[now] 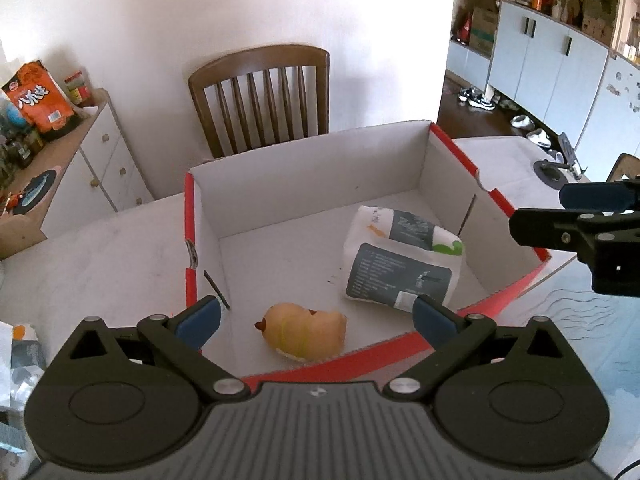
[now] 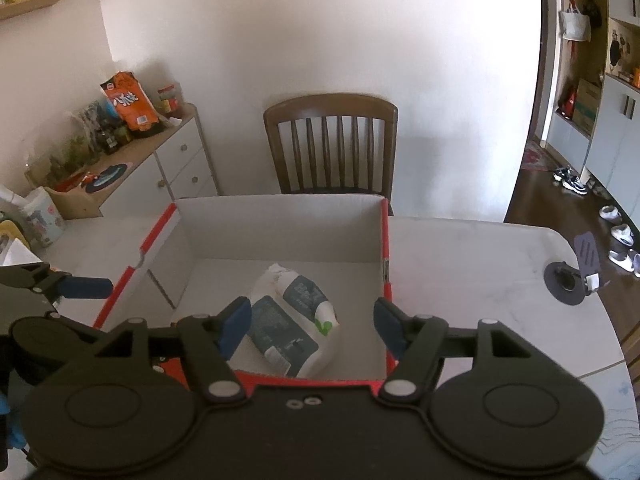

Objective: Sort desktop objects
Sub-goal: 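Withdraw both tools from the box back toward the table items, then grasp white printed sachet with left gripper while right gripper grasps silver foil bag, then lift sachet and foil bag with both grippers and carry toward red box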

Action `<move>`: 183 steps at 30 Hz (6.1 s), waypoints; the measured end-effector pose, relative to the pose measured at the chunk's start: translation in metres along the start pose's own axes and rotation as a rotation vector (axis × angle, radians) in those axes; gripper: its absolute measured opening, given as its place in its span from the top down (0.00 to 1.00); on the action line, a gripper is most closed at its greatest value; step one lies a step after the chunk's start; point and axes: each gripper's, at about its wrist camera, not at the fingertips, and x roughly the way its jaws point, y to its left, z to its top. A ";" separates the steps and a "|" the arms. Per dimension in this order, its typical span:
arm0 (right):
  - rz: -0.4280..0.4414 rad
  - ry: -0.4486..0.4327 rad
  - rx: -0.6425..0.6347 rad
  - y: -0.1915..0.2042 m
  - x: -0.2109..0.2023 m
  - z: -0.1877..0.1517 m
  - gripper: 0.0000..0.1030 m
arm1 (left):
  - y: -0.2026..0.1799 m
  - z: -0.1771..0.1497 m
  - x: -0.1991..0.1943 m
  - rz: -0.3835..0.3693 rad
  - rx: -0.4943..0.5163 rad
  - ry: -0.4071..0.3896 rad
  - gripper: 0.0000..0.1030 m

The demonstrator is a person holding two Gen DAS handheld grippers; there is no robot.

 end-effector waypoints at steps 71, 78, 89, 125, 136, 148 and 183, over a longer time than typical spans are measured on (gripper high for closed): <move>0.003 -0.013 -0.007 0.067 -0.159 -0.146 0.32 | 0.004 -0.209 -0.178 -0.051 -0.050 -0.030 0.00; -0.019 0.022 0.013 0.070 -0.151 -0.168 0.32 | 0.003 -0.234 -0.171 -0.059 -0.082 0.023 0.00; -0.040 0.081 0.014 0.073 -0.135 -0.194 0.32 | -0.005 -0.265 -0.159 -0.060 -0.146 0.097 0.00; -0.038 0.239 0.075 0.068 -0.074 -0.226 0.32 | -0.010 -0.294 -0.119 0.024 -0.356 0.218 0.04; -0.062 0.257 0.155 0.063 -0.063 -0.220 0.32 | -0.010 -0.293 -0.109 0.039 -0.369 0.244 0.16; -0.092 0.262 0.096 0.069 -0.058 -0.220 0.34 | -0.014 -0.292 -0.113 0.060 -0.339 0.230 0.44; -0.099 0.201 0.125 0.069 -0.102 -0.223 0.58 | 0.007 -0.291 -0.138 -0.144 -0.385 0.103 0.82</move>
